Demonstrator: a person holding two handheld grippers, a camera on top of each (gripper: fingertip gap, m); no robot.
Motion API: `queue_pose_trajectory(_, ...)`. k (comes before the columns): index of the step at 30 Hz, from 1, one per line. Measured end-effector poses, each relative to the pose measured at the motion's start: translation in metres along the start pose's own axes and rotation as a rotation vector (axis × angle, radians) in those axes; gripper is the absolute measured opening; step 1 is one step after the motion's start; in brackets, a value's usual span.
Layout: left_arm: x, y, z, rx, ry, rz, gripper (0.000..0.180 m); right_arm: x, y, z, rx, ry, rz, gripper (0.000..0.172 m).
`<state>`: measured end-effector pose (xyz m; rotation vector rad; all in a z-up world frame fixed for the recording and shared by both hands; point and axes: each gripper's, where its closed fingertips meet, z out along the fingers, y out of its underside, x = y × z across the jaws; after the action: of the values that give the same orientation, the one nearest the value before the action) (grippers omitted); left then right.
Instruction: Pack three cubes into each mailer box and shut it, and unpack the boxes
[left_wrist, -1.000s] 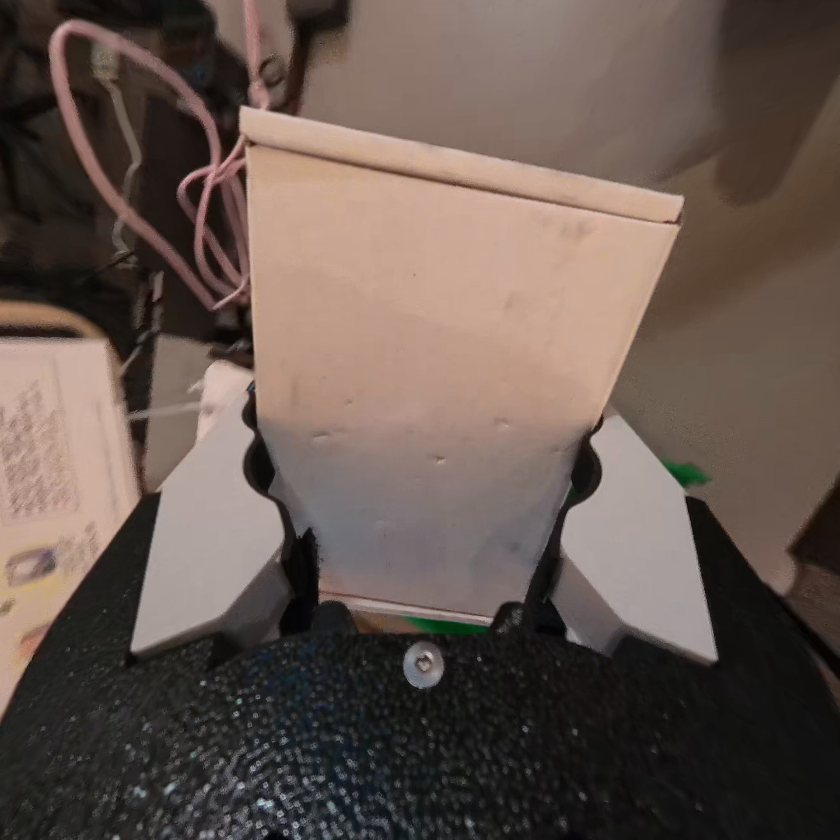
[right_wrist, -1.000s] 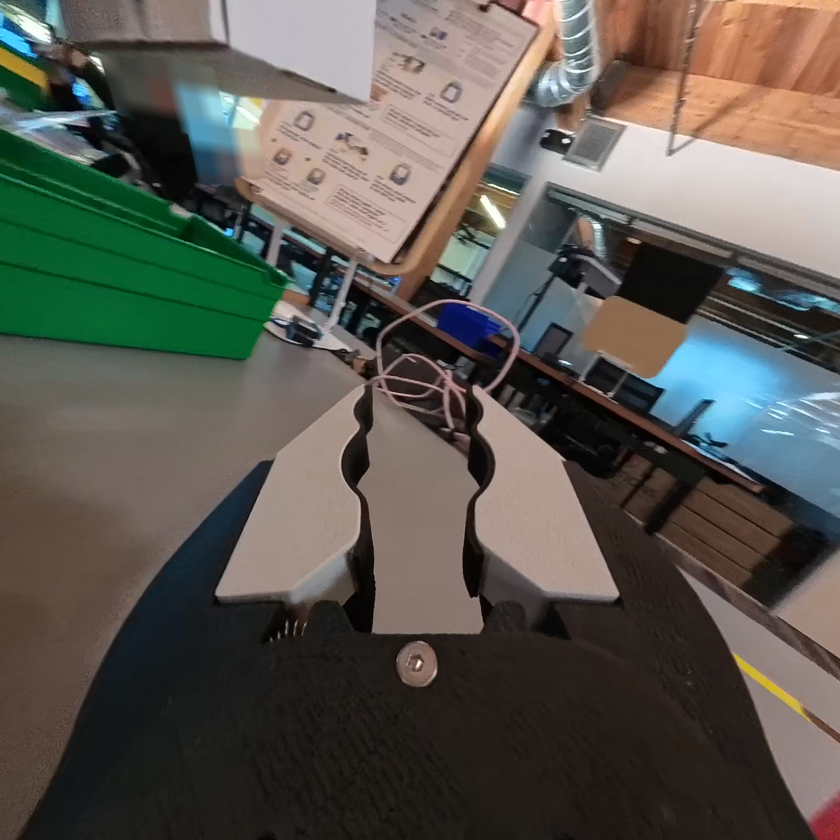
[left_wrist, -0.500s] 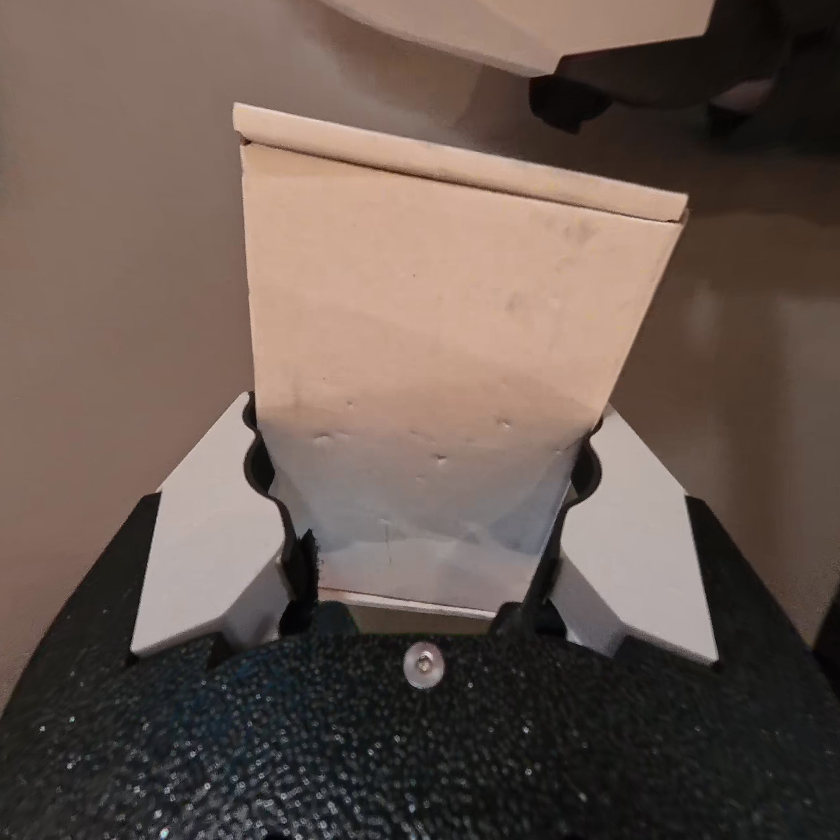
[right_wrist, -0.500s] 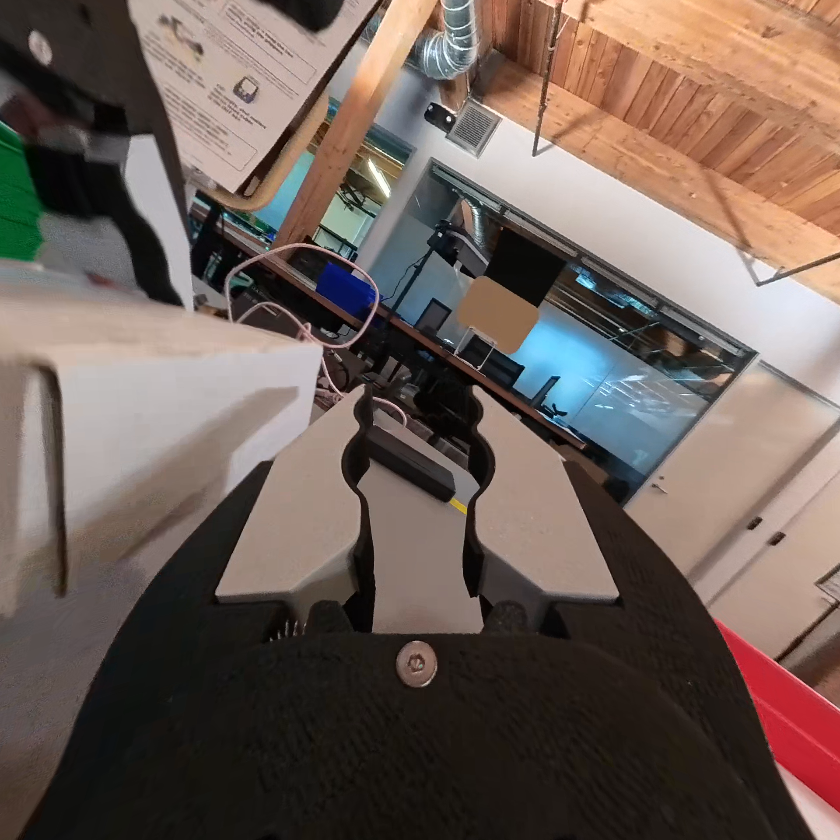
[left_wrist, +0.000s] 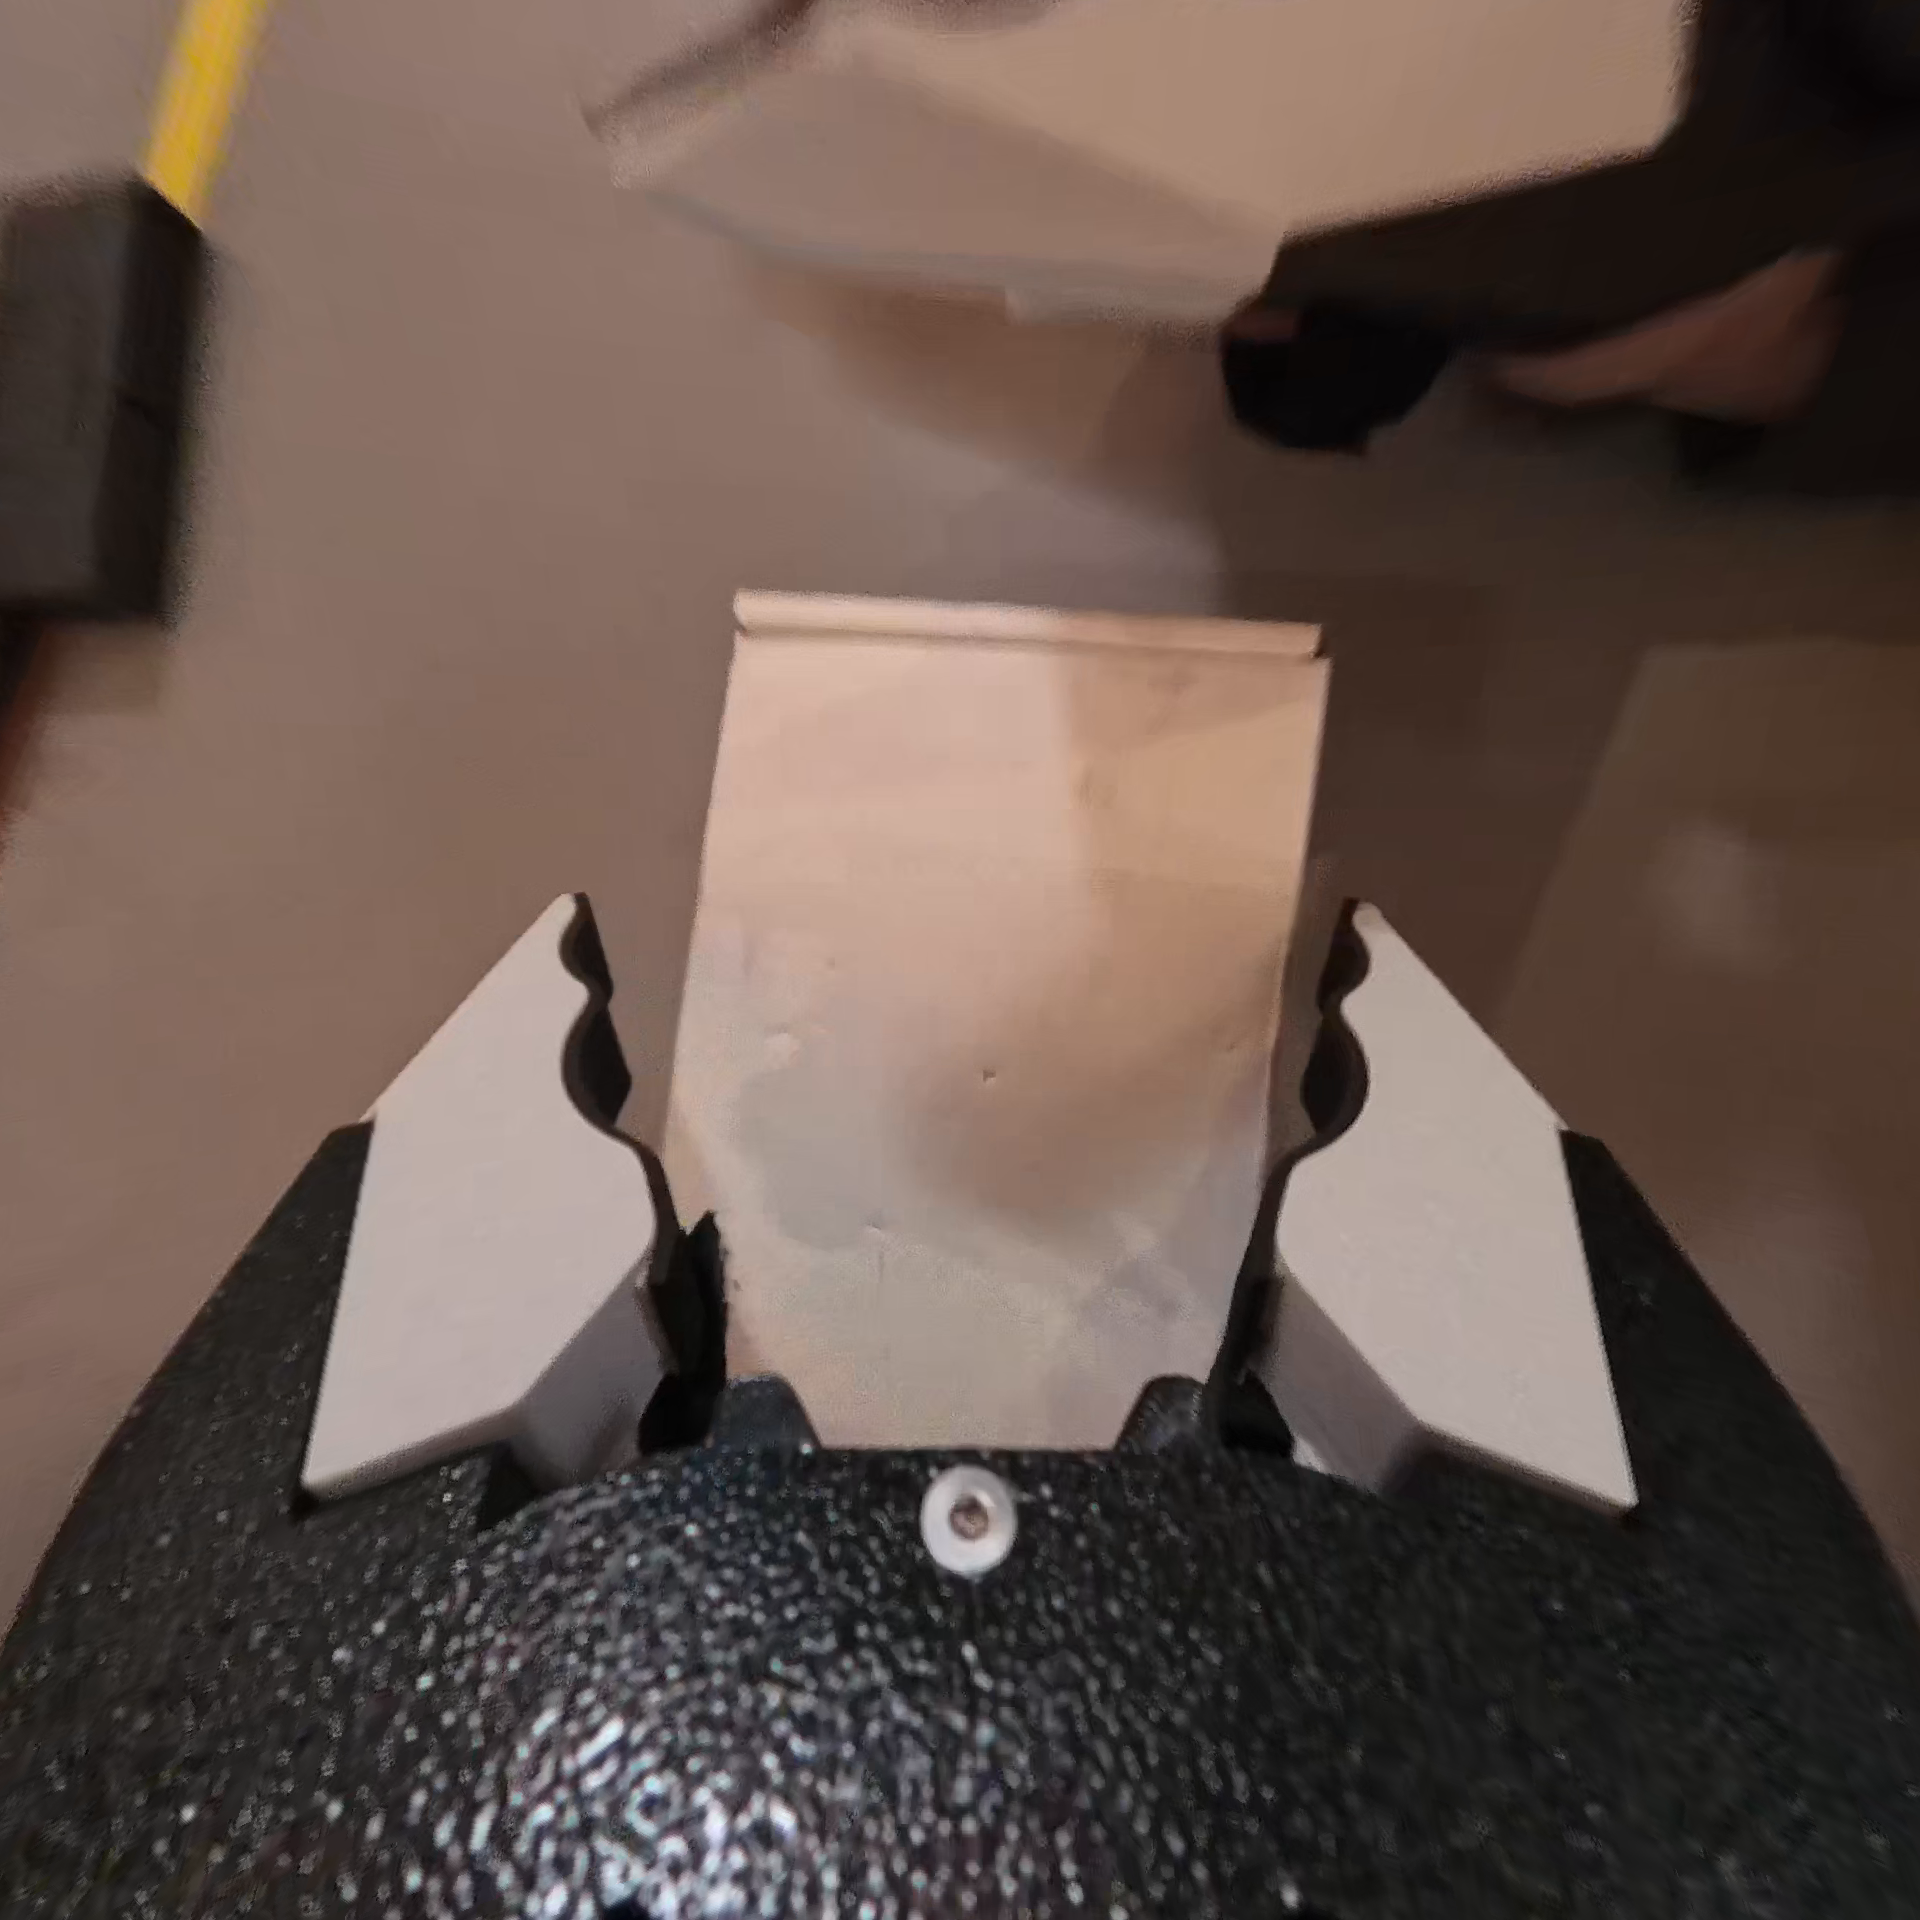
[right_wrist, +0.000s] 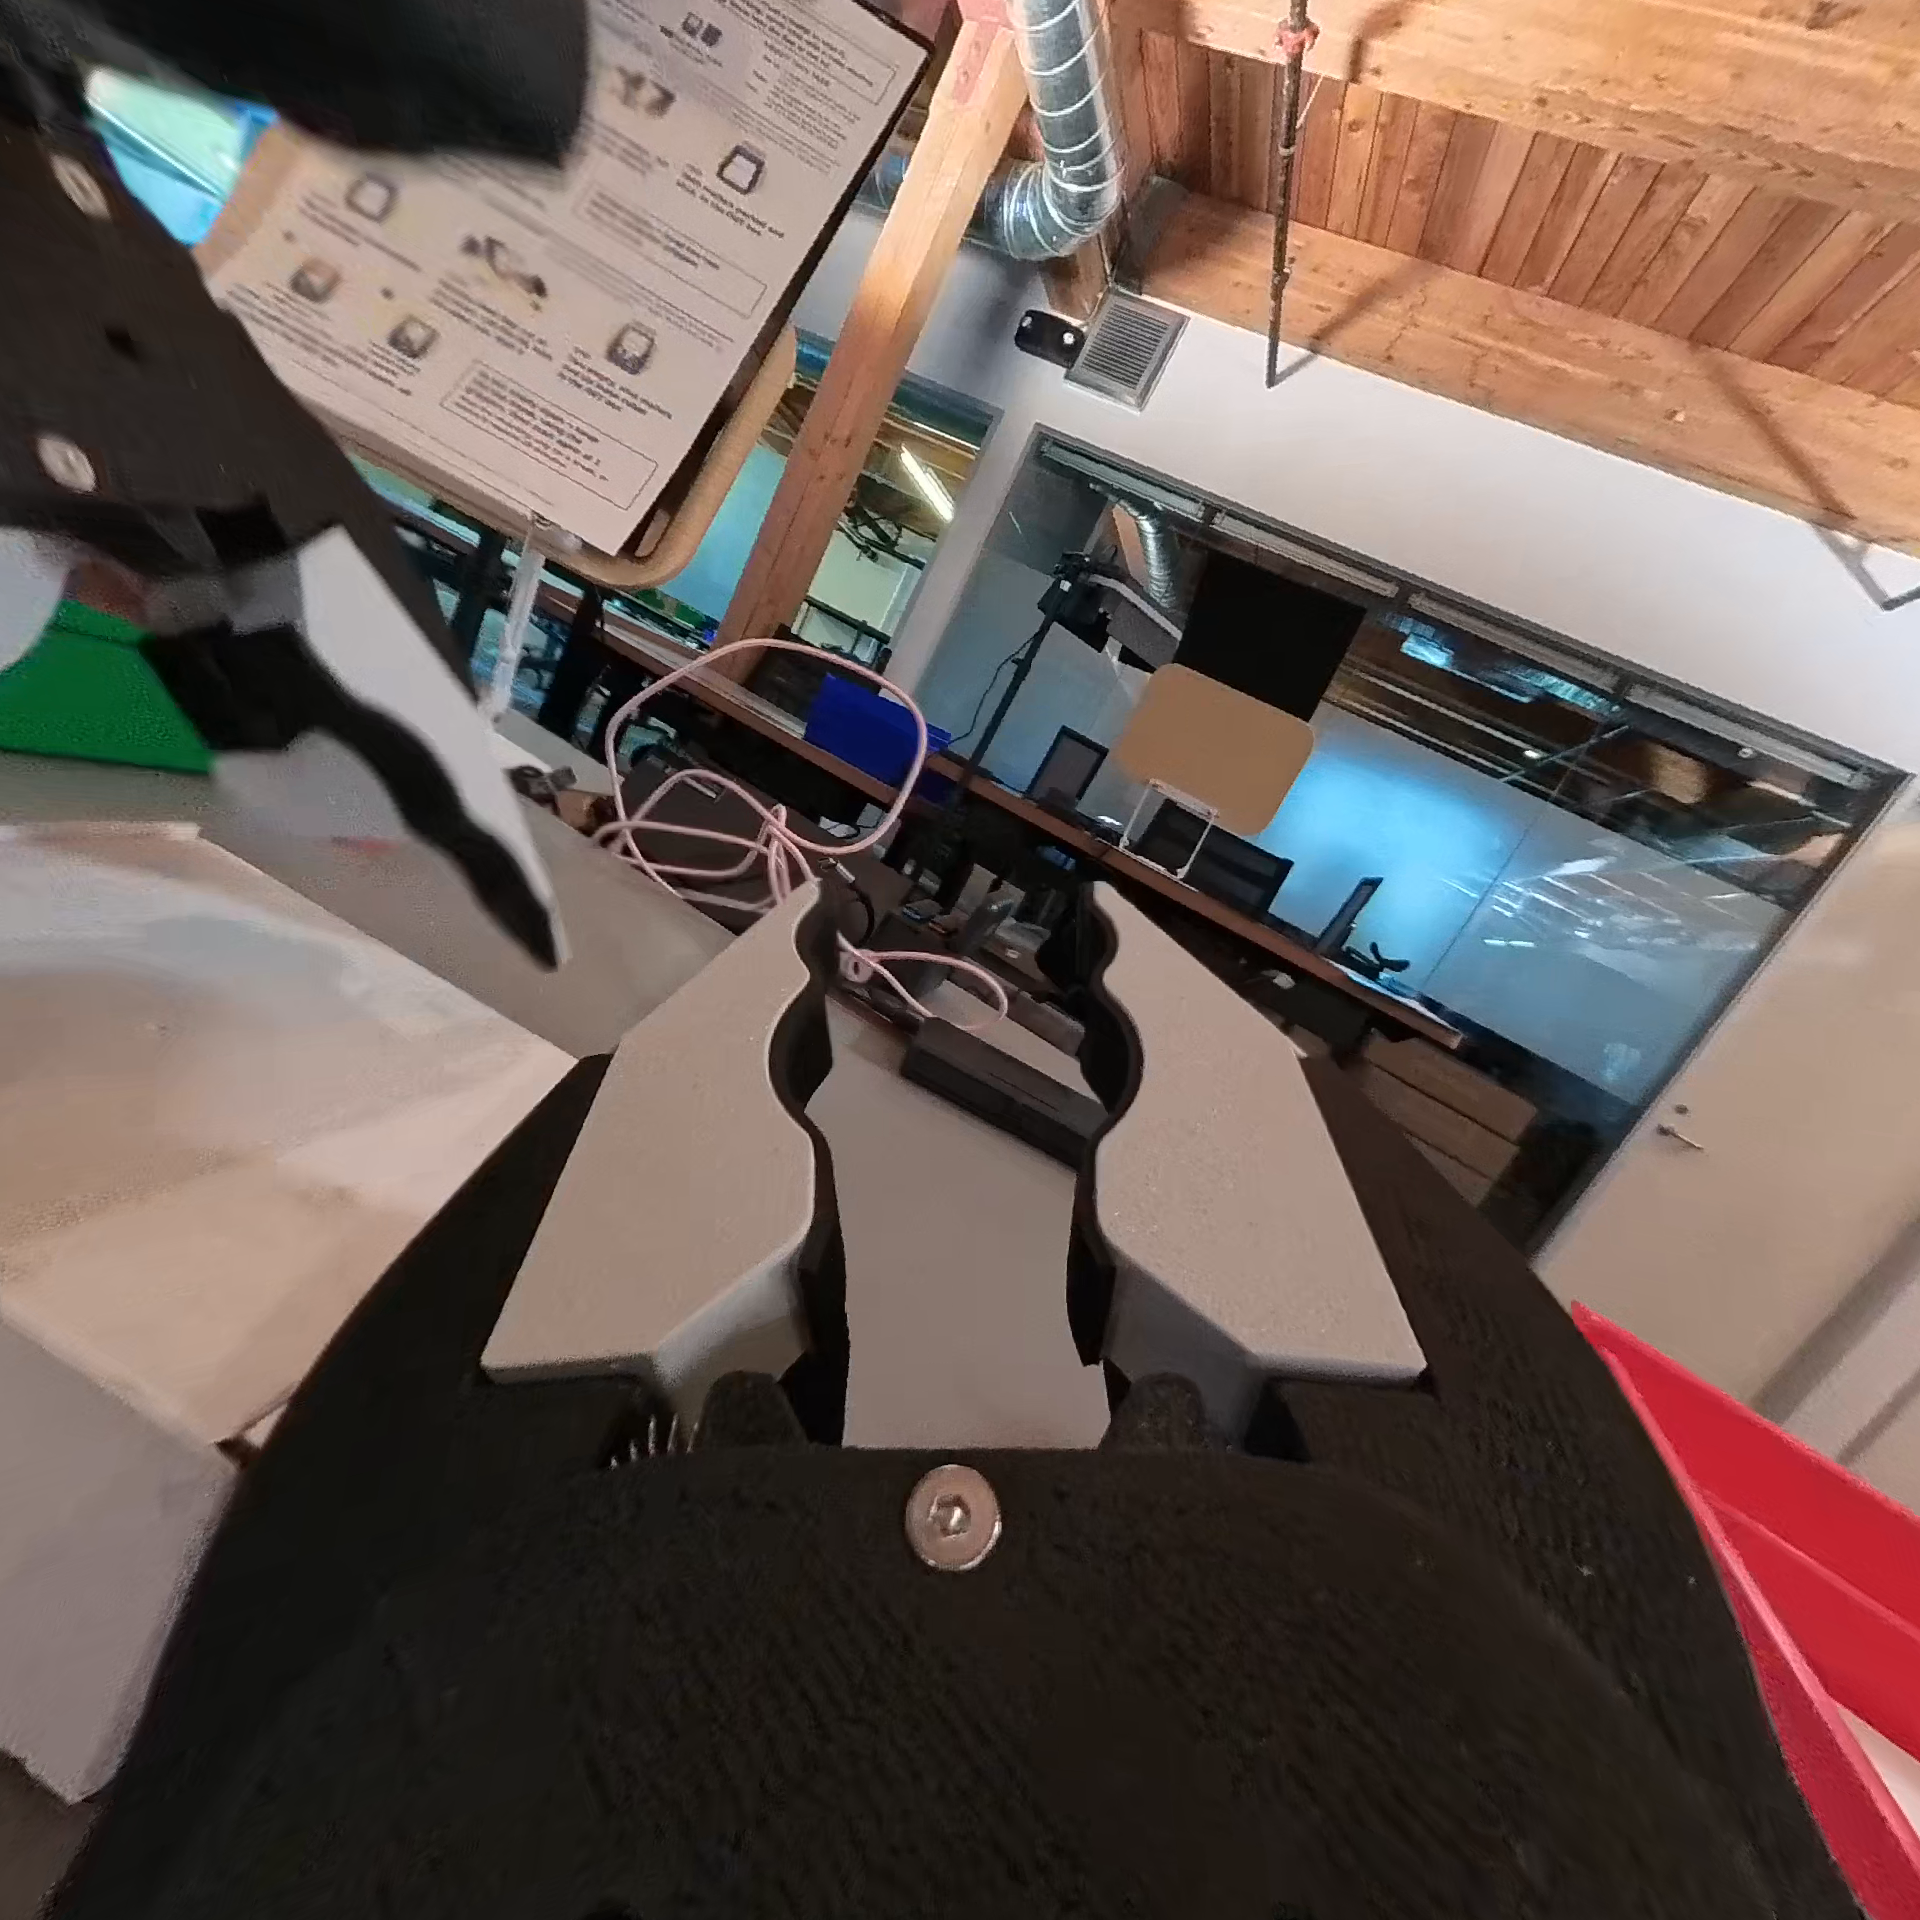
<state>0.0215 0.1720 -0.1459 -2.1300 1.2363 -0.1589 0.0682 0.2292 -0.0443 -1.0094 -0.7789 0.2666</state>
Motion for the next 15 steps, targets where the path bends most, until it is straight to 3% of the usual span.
queue_pose_trajectory(4, -0.001, -0.034, -0.052, 0.355, -0.056, -0.049, 0.14, -0.003, -0.01, -0.003, 0.041, -0.046, 0.075, 0.049)
queue_pose_trajectory(7, -0.002, -0.016, -0.074, 0.472, -0.066, -0.098, 0.149, -0.007, -0.027, -0.008, 0.088, -0.1, 0.117, 0.054)
queue_pose_trajectory(10, 0.002, 0.003, -0.079, 0.583, -0.074, -0.046, 0.143, -0.02, -0.043, -0.012, 0.134, -0.174, 0.116, 0.056)
queue_pose_trajectory(12, -0.001, 0.014, -0.075, 0.595, -0.068, -0.085, 0.144, -0.034, -0.052, -0.014, 0.147, -0.244, 0.093, 0.057)
queue_pose_trajectory(15, -0.008, 0.039, -0.054, 0.427, -0.043, -0.131, 0.159, -0.063, -0.058, -0.02, 0.141, -0.368, 0.008, 0.057)
